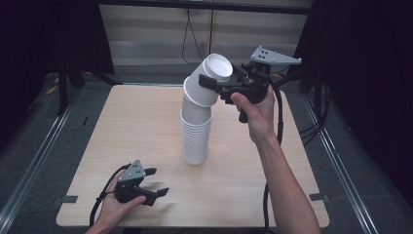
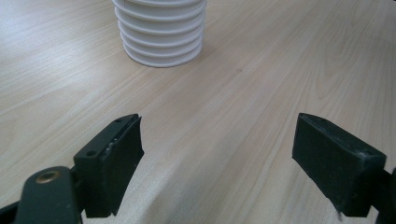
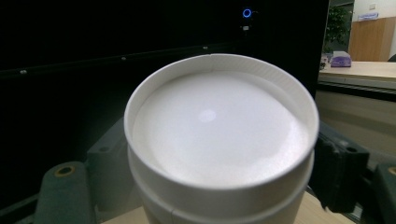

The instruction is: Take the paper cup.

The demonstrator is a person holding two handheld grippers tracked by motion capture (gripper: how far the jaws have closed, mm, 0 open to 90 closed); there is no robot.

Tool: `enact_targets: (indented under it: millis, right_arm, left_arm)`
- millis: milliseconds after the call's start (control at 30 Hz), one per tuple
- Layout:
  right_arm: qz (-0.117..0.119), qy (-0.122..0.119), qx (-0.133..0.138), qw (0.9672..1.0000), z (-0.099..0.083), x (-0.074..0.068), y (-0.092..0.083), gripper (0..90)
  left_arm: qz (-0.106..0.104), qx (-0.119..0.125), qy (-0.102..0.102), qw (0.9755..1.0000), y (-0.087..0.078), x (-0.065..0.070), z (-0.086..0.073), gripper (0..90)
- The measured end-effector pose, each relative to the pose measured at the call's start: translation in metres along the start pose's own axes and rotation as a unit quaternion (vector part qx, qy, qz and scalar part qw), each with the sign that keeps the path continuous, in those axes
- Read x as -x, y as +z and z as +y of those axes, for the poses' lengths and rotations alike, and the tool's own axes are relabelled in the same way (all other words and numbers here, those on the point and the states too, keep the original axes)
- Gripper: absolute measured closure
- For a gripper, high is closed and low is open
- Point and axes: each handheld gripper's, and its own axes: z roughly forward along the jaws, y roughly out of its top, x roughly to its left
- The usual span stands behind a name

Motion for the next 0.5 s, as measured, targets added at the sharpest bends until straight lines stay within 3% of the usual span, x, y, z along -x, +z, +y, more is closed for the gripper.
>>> enact_targets:
  millis: [500]
  right_arm:
    - [-0.020, -0.003, 0.000, 0.9998, -0.002, -0.003, -0.029, 21.6]
  left_arm:
    - [0.003, 0.006, -0.007, 1.0000, -0.003, -0.003, 0.000, 15.7]
